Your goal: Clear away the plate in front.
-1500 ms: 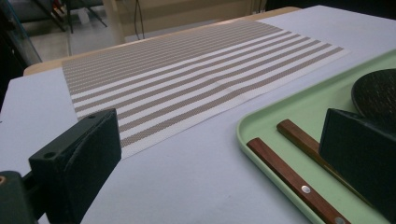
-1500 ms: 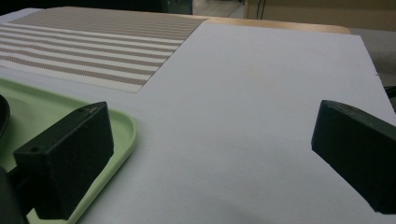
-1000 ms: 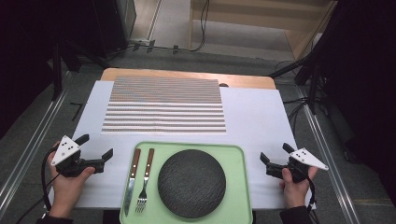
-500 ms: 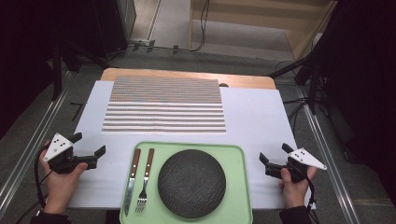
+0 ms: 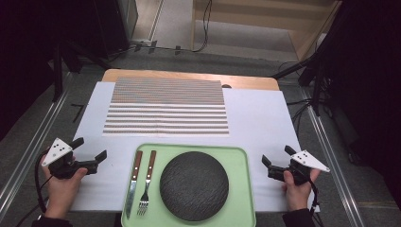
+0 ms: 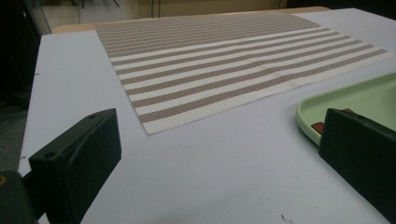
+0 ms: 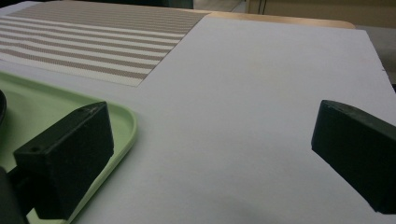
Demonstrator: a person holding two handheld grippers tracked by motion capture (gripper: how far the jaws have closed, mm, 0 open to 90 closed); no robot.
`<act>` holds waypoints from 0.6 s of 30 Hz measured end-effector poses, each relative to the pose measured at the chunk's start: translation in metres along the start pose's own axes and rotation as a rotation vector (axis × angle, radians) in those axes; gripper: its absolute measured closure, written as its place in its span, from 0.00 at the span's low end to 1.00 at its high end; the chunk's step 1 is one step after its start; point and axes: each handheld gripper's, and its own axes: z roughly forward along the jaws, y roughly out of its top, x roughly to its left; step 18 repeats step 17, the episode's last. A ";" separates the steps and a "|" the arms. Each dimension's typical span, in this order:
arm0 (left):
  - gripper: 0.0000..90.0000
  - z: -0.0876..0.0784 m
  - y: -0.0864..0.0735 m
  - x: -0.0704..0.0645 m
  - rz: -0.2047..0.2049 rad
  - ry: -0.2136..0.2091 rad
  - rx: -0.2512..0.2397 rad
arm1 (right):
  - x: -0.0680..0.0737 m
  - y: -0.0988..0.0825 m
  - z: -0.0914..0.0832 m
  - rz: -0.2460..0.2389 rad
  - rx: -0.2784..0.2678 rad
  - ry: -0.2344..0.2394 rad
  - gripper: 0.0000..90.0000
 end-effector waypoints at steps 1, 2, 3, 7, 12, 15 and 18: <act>0.00 0.000 0.000 0.000 0.000 0.000 0.000 | 0.000 0.000 0.000 -0.002 0.001 -0.001 0.00; 0.00 0.000 0.000 0.000 0.000 0.000 0.000 | 0.000 0.000 0.000 -0.001 -0.001 -0.002 0.00; 0.00 0.000 0.000 0.000 0.000 0.001 0.000 | 0.000 0.000 0.000 -0.001 0.000 -0.003 0.00; 0.00 0.000 -0.001 0.000 -0.001 0.000 0.000 | 0.000 0.000 0.000 0.000 0.000 -0.002 0.00; 0.00 0.000 -0.001 0.000 0.000 0.002 0.001 | 0.000 0.000 0.000 0.003 0.002 -0.003 0.00; 0.00 0.001 -0.001 -0.001 0.000 0.004 0.003 | -0.001 0.000 0.000 0.006 -0.001 -0.001 0.00; 0.00 0.001 -0.001 -0.001 -0.004 0.005 0.007 | -0.001 0.000 0.000 0.004 -0.004 0.001 0.00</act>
